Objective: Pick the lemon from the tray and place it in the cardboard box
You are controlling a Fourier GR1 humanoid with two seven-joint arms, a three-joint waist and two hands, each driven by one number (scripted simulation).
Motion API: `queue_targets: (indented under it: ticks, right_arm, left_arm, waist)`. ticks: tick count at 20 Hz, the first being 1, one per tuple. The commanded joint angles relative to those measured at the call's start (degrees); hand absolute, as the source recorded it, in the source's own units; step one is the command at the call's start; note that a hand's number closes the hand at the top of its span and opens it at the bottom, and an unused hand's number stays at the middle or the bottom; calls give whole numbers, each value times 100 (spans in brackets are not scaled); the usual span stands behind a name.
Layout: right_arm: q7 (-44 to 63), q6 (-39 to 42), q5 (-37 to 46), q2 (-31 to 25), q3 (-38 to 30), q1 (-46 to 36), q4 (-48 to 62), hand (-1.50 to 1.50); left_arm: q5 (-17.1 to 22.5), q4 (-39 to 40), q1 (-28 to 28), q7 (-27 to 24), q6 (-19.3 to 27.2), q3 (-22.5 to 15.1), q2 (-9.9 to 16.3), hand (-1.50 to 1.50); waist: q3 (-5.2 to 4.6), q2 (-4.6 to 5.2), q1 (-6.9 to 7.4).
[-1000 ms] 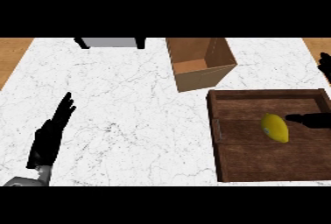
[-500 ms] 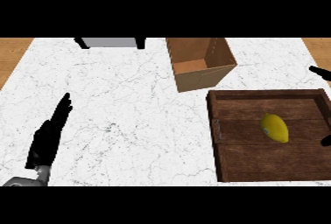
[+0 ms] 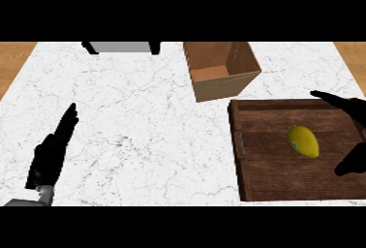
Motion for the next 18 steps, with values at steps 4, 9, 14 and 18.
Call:
queue_targets:
  ticks: [4,9,14,18]
  right_arm:
    - [547,-286,868,779,202,145,-32,-150]
    - [643,185,1146,996,-67,175,-68,-150]
    - [528,440,1346,1147,-456,395,-273,-150]
    - [-457,127,1790,1021,-525,444,505,-150]
  left_arm:
    - [-270,-505,252,281,-71,69,-117,0]
    - [-370,130,110,-213,-361,414,-384,0]
    - [-627,-52,62,97,-495,503,-561,0]
    - [-582,-658,606,103,-594,614,-452,0]
  waist:
    - [5,4,26]
    - [3,8,-2]
    - [3,3,-17]
    - [6,3,19]
